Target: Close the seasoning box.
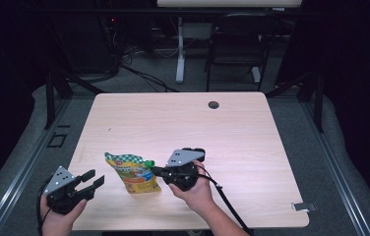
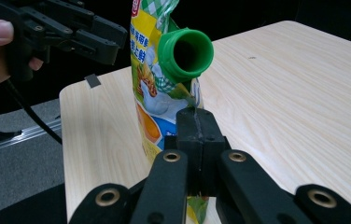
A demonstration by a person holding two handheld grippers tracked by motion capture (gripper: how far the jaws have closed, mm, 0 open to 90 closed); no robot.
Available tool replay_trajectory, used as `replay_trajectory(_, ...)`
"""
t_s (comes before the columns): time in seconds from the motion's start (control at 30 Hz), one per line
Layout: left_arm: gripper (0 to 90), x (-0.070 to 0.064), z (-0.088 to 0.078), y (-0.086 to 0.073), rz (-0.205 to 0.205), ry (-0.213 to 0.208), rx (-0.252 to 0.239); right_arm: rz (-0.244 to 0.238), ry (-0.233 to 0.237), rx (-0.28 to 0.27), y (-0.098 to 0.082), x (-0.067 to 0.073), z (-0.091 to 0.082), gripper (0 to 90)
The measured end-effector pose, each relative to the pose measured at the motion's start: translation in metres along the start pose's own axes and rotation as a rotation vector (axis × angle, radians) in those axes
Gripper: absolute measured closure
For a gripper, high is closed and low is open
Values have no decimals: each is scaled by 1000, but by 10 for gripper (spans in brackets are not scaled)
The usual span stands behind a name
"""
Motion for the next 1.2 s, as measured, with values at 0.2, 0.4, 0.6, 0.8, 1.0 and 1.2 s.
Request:
replay_trajectory(0.2,561,-3,3,-2,1,-10,14,-8,-15,8,-6,-5,-24,900)
replay_trajectory(0.4,560,-5,6,-2,0,-15,12,-7,-22,34,-11,-10,-39,900)
replay_trajectory(0.6,561,-6,7,-3,0,-19,15,28,-9,40,-14,-14,-44,900)
replay_trajectory(0.8,560,-6,8,-5,-3,-24,21,32,1,38,-12,-13,-54,776)
replay_trajectory(1.0,559,-5,9,-5,-1,-24,21,32,5,28,-2,-10,-69,699)
replay_trajectory(1.2,559,-7,9,-5,5,-26,22,19,4,14,18,-7,-74,656)
Point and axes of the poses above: each handheld gripper's, and its own axes: z roughly forward along the jaws, y roughly out of its top, x roughly to its left, the point moved 2 cm from there along z, roughly forward along the jaws, and after that the axes turned 6 degrees about z, right-handed, at the moved point
